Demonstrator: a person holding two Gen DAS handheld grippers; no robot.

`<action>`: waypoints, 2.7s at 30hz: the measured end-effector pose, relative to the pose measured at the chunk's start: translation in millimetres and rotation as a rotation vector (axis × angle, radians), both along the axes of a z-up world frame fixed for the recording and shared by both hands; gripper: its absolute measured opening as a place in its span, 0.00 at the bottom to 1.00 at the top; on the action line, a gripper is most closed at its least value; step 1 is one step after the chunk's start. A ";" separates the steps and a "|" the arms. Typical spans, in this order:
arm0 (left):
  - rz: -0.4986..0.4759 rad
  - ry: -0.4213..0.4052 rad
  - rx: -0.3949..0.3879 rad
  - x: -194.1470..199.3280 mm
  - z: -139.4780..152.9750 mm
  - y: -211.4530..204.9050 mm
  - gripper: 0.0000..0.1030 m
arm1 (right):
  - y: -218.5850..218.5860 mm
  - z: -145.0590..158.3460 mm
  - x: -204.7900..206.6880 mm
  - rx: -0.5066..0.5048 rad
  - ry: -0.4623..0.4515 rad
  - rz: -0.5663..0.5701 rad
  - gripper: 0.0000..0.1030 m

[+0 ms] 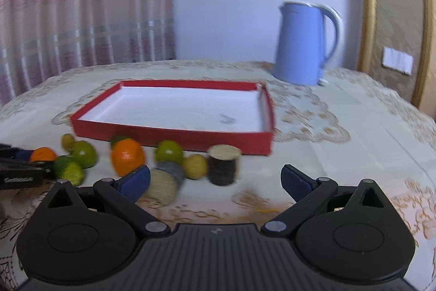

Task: Organize fruits
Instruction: 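Close left gripper on the mandarin while right gripper grasps the pale-green cylinder, then lift the pale-green cylinder into the red tray and open the right gripper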

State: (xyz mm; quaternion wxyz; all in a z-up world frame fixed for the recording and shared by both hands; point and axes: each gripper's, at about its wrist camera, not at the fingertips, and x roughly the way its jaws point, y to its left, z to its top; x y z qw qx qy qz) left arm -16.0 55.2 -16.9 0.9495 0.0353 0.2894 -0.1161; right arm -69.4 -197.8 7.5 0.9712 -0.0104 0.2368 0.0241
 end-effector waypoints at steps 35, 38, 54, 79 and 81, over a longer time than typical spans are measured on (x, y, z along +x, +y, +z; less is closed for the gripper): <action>0.001 -0.003 -0.048 -1.9 -1.0 7.3 0.41 | 43.9 -18.3 21.6 -0.046 0.082 0.040 0.32; 0.006 -0.008 -0.044 -3.6 0.4 7.4 0.41 | 41.5 -15.1 19.4 -0.036 0.067 0.039 0.32; 0.024 -0.023 -0.088 -5.3 7.7 17.7 0.41 | 32.2 12.3 20.8 -0.067 -0.043 0.028 0.32; 0.021 -0.005 -0.096 -0.9 9.8 20.5 0.41 | -3.3 -11.2 147.6 -0.018 0.118 -0.063 0.32; 0.022 0.001 -0.098 0.6 9.0 20.7 0.41 | -5.8 -14.8 151.1 -0.006 0.127 -0.064 0.32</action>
